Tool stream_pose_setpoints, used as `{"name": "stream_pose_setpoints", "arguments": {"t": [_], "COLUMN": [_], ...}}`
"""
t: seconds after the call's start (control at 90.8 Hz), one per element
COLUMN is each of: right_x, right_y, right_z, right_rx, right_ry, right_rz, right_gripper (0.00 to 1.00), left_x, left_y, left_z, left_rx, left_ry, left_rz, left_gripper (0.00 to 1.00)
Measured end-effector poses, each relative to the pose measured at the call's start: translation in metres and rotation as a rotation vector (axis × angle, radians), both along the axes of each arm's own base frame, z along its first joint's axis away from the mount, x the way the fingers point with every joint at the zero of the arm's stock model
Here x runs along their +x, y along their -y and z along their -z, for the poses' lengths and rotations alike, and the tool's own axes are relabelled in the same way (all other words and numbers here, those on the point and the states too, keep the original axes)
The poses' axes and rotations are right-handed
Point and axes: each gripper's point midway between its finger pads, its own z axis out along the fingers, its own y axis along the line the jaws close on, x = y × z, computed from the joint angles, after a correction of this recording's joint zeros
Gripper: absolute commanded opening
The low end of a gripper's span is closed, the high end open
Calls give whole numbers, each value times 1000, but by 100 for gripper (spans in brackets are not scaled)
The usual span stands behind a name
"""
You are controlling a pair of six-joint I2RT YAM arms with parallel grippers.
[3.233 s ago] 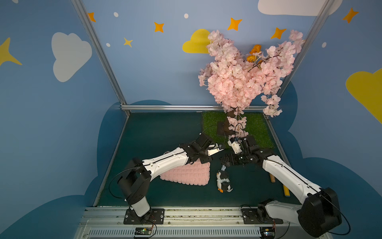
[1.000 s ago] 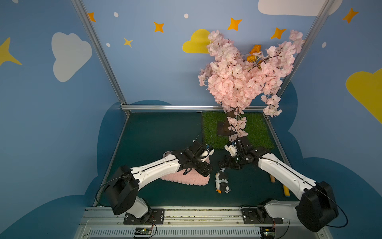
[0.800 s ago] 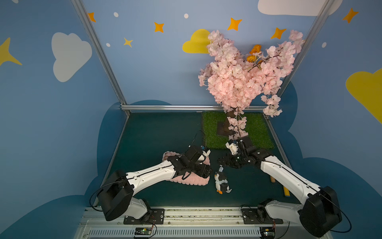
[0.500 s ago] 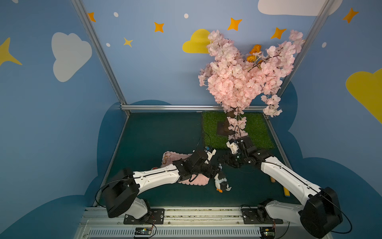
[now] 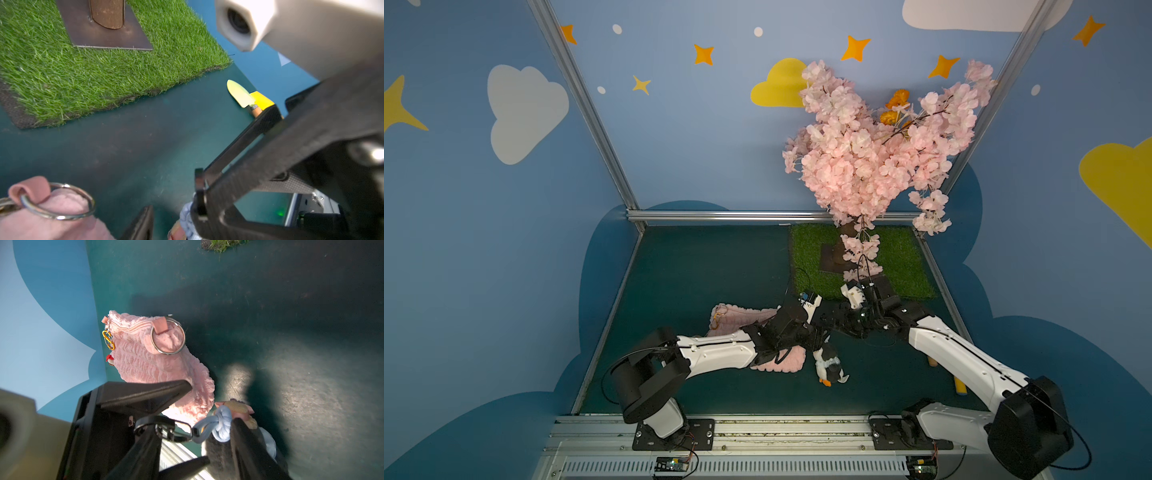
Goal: Remove the decoration from the bag
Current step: Place the decoration item at the center of the board.
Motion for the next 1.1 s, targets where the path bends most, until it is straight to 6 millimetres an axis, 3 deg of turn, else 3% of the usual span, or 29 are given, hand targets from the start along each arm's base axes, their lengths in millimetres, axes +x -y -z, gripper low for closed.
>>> {"name": "stream_pose_setpoints", "arguments": {"t": [0.11, 0.22, 0.496, 0.705, 0.804, 0.903, 1.101], "right_x": [1, 0, -1, -7, -11, -13, -10], "right_y": [-1, -1, -1, 3, 11, 23, 43], "right_z": [-1, -1, -4, -2, -2, -5, -13], "right_rx": [9, 15, 41, 32, 18, -4, -77], "right_ry": [3, -5, -10, -33, -41, -40, -23], "right_rz": [8, 8, 14, 10, 17, 35, 61], "right_gripper": [55, 55, 55, 71, 73, 75, 82], "left_x": [-1, -1, 6, 15, 14, 10, 3], "left_y": [8, 11, 5, -1, -1, 3, 30], "left_z": [0, 9, 12, 13, 13, 15, 18], "left_rx": [-26, -21, -23, -23, -27, -26, -7], "left_ry": [3, -6, -6, -5, -14, -30, -54], "left_rz": [22, 35, 25, 2, 12, 41, 128], "left_gripper": [28, 25, 3, 2, 3, 16, 37]}}
